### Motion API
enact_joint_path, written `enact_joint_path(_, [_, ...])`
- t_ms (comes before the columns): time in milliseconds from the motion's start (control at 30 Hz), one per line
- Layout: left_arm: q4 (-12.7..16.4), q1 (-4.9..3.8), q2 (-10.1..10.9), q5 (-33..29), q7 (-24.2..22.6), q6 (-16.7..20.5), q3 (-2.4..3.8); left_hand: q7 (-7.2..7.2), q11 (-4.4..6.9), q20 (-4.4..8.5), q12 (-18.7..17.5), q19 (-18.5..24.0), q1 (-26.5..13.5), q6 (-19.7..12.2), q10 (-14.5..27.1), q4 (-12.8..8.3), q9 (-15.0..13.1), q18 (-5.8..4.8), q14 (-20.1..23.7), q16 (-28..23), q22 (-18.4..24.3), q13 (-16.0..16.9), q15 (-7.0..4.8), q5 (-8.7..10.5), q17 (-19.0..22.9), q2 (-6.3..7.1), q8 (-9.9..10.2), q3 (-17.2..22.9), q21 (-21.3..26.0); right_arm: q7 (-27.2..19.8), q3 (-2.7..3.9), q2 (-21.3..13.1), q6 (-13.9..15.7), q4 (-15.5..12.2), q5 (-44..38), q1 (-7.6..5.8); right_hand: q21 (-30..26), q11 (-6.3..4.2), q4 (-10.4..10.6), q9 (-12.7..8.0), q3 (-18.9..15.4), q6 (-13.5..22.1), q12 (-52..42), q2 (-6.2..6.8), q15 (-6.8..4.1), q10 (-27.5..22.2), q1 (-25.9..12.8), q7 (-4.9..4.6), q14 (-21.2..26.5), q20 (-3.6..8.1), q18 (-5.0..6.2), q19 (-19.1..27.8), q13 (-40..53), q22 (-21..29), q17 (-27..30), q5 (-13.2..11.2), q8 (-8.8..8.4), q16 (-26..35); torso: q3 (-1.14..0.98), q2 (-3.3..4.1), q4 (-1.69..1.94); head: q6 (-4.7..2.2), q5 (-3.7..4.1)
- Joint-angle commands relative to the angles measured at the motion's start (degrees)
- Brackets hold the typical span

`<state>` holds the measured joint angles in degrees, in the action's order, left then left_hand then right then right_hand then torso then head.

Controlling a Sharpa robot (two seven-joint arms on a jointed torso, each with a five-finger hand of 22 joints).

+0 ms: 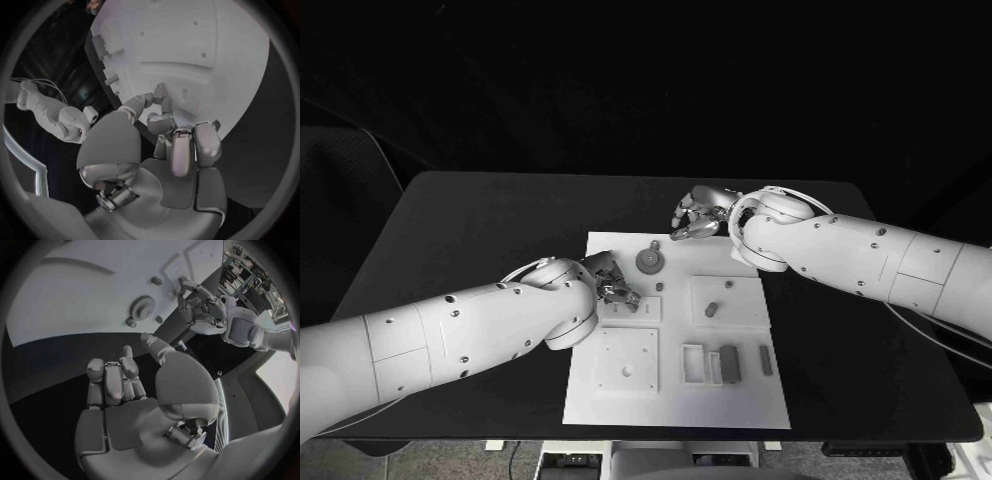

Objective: Assemble the parts on the task board

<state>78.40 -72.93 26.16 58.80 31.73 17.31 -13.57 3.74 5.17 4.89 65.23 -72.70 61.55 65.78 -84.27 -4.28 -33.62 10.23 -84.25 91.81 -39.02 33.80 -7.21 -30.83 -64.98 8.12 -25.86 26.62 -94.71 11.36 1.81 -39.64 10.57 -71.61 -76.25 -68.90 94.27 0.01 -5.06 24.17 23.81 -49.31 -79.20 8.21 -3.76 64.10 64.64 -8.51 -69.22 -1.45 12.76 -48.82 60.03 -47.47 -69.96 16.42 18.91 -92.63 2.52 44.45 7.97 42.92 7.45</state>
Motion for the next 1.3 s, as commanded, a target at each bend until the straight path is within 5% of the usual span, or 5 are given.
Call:
enact_joint_path(33, [0.19,0.10,-0.28,-1.21,-0.67,-1.66,-0.03,-2.01,0.32,0.04,-0.08,-0.24,-1.23,15.82,-5.84,-2.11,-5.71,4.77,-6.52,-0.26,-0.09,-0.08,-0.35,0.64,0.12,0.36,-3.39,1.03,-8.01,-0.07,0.02,-0.02,-0.67,-0.05,-0.31,0.02,0.29,-0.08,0.07,-0.06,0.14,-0.39,-0.19,-0.04,-0.30,0.22,-0.67,-0.86,0.13,0.00,0.86,0.21,-0.07,0.08,0.02,0.23,0.08,-0.16,0.00,0.01,-0.01,-0.03,0.03])
enact_joint_path(233, [0.14,0.10,-0.37,-1.39,-0.73,-2.05,-0.03,-1.94,0.28,0.04,-0.15,-0.10,-2.73,15.52,-5.66,-2.03,-5.77,4.77,-6.42,-0.37,-0.23,-0.17,-0.36,1.59,0.21,0.63,-3.44,-0.54,-7.92,-0.06,0.02,-0.01,-0.70,-0.08,-0.31,0.03,0.29,-0.08,0.08,-0.06,0.15,-0.39,-0.19,-0.04,-0.30,0.22,-0.68,-0.86,0.23,0.00,0.86,0.21,-0.07,0.08,0.12,0.23,0.08,-0.13,0.00,0.01,0.00,-0.02,0.07])
enact_joint_path(333, [0.12,0.10,-0.37,-1.44,-0.73,-2.11,-0.03,-1.99,0.32,0.11,-0.15,0.07,-3.73,15.36,-5.60,-2.19,-5.89,4.77,-6.36,-0.45,-0.39,-0.27,-0.39,4.30,0.29,0.69,-3.60,-2.24,-7.80,-0.06,0.02,-0.01,-0.70,-0.07,-0.31,0.03,0.29,-0.08,0.08,-0.06,0.15,-0.40,-0.19,-0.04,-0.30,0.22,-0.69,-0.86,0.18,0.00,0.86,0.21,-0.08,0.08,0.07,0.23,0.08,-0.15,0.00,0.01,0.00,-0.02,0.07])
enact_joint_path(1300, [-0.21,0.13,-1.14,-0.03,-0.79,-5.17,-0.03,-1.54,0.16,0.38,-0.75,0.74,-0.18,13.32,-4.41,-3.13,-5.60,4.77,-5.64,-0.96,-0.49,-0.66,-0.44,5.39,0.51,0.74,-2.79,-2.01,-7.34,-0.10,0.01,0.03,-0.69,-0.06,-0.31,0.03,0.30,-0.08,0.11,-0.06,0.19,-0.41,-0.20,-0.08,-0.30,0.22,-0.76,-0.87,0.05,0.00,0.86,0.20,-0.09,0.09,-0.04,0.23,0.09,-0.21,-0.02,0.01,-0.04,0.12,0.24])
